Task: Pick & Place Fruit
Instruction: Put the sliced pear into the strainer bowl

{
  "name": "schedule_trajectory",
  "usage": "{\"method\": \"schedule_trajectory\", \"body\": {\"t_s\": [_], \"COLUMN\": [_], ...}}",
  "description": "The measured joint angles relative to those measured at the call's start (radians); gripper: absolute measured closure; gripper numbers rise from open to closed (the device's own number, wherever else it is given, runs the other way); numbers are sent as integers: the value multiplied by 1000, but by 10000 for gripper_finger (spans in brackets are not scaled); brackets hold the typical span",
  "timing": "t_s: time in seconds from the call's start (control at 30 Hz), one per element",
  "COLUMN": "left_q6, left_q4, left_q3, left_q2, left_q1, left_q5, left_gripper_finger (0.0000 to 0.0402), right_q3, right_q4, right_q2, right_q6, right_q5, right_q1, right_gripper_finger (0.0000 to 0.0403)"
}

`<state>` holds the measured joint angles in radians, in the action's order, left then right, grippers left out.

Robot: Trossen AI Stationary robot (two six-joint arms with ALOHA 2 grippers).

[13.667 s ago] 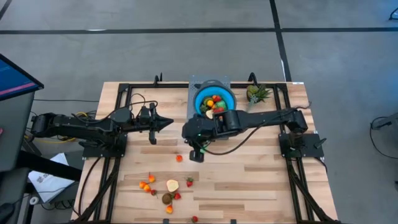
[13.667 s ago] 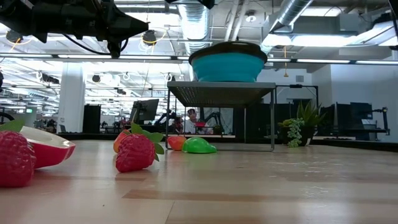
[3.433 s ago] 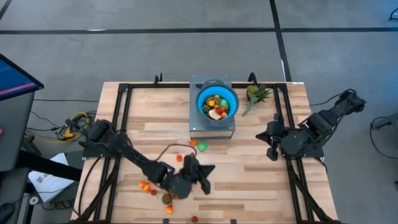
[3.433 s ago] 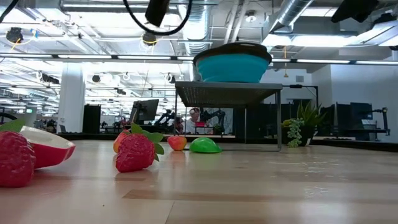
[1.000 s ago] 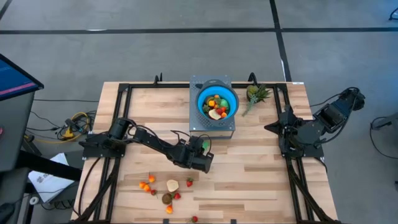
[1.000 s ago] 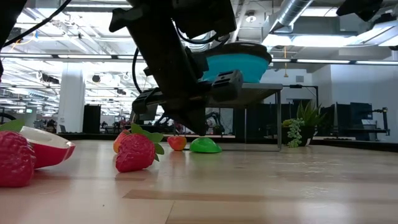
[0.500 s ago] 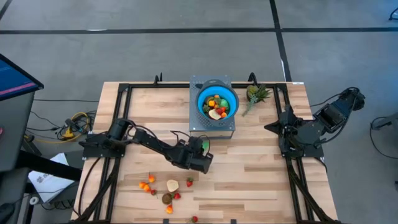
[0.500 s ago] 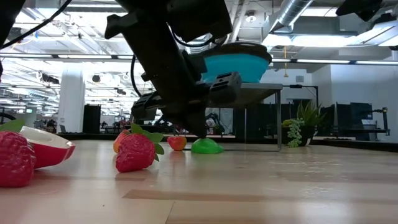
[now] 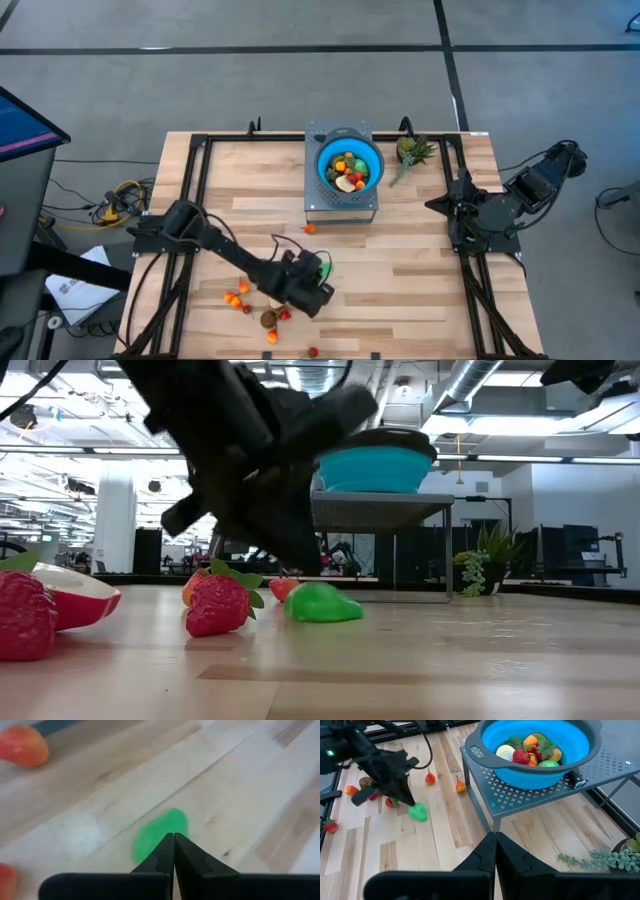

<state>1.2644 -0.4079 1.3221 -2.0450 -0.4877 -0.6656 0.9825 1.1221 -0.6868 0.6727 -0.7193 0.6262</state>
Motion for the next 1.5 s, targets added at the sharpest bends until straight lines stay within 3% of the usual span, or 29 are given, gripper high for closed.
{"method": "schedule_trajectory", "body": {"t_s": [0.4,0.87,1.13,1.2,1.37,1.5], "left_q6": [-143,-190,-221,-268,-601,-709], "left_q4": [8,15,17,22,31,30], "left_q3": [1,-45,-45,-45,-45,-45], "left_q2": [130,340,372,372,372,372], "left_q1": [6,0,2,8,12,16], "left_q5": [-68,-37,-34,-1,188,255], "left_gripper_finger": [401,401,401,401,401,400], "right_q3": [0,0,0,0,0,0], "right_q4": [0,0,0,0,0,0], "right_q2": [0,0,0,0,0,0], "right_q6": [-2,-2,-2,-2,-2,-2], "right_q5": [11,12,13,13,13,13], "right_q1": [0,1,1,1,0,-1], "right_gripper_finger": [403,403,403,403,403,403]}}
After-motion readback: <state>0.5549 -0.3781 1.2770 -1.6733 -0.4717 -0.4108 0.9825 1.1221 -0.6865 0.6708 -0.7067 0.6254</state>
